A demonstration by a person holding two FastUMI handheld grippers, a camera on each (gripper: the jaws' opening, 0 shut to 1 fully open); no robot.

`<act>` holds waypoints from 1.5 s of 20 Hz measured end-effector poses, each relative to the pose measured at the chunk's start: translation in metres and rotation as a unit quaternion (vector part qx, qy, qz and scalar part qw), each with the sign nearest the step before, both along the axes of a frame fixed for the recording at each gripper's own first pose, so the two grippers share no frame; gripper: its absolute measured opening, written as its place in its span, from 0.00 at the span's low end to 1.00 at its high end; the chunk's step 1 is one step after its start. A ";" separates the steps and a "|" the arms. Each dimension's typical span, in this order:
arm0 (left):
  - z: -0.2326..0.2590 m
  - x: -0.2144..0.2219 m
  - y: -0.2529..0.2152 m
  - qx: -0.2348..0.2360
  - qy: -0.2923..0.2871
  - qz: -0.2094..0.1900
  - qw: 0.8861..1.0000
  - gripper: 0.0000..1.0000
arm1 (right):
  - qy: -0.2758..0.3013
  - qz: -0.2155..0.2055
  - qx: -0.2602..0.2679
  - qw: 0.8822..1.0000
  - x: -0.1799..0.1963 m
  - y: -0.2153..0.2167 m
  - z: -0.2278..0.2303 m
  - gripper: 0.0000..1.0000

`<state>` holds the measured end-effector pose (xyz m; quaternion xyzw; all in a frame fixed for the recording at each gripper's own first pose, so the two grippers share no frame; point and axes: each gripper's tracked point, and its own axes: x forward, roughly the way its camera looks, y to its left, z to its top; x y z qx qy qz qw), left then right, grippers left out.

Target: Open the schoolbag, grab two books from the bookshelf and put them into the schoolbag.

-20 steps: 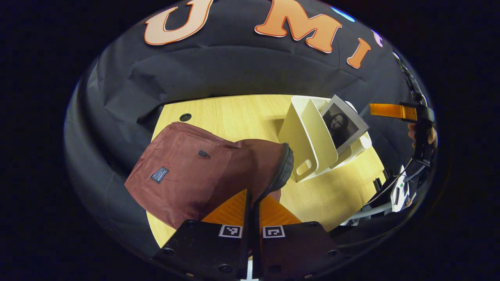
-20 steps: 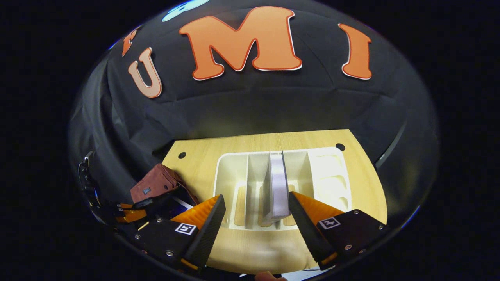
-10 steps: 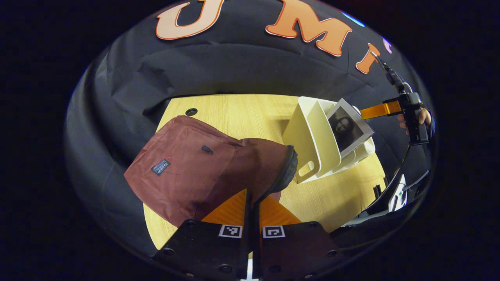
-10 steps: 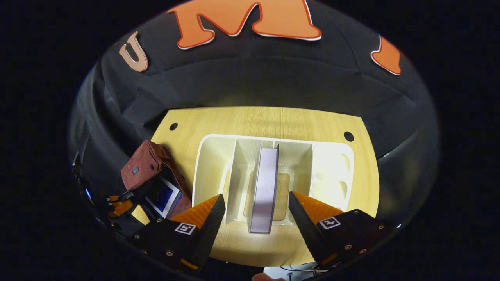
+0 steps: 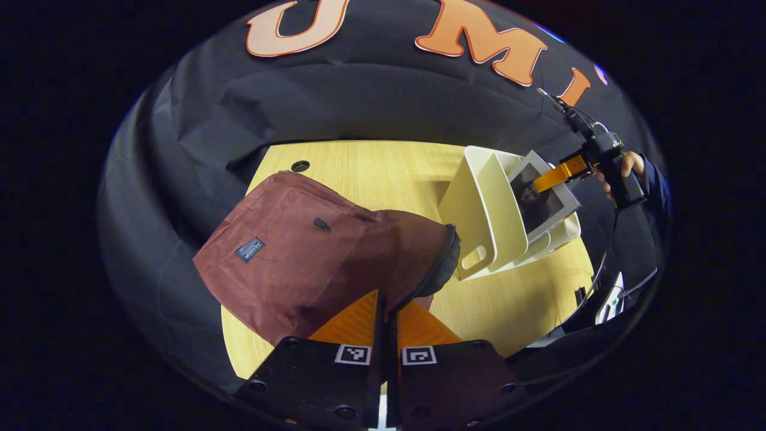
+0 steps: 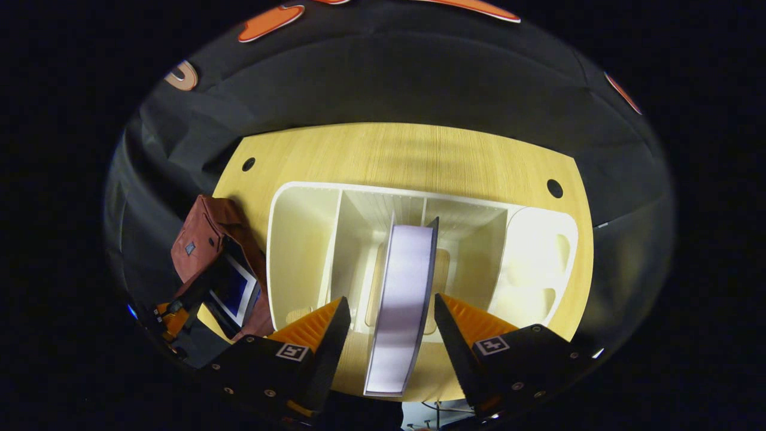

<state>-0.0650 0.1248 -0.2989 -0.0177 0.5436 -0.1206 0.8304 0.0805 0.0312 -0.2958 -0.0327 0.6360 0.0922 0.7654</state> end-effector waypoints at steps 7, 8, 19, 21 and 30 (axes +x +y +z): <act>0.000 -0.003 0.000 0.010 0.004 0.001 1.000 0.05 | 0.045 -0.001 -0.024 0.999 -0.003 -0.005 -0.019 0.42; 0.000 -0.004 0.000 0.011 0.002 -0.003 1.000 0.05 | 0.050 -0.011 -0.024 0.998 -0.002 -0.005 -0.015 0.47; 0.000 -0.010 0.006 -0.006 -0.003 -0.043 0.999 0.05 | 0.027 -0.069 -0.015 0.997 -0.023 -0.008 0.039 0.39; -0.001 -0.010 0.007 -0.006 -0.004 -0.053 0.999 0.05 | 0.011 -0.075 -0.016 0.997 -0.029 -0.013 0.059 0.39; 0.000 -0.010 0.009 -0.006 -0.007 -0.071 0.997 0.05 | -0.049 -0.078 0.023 0.995 -0.057 -0.005 0.141 0.39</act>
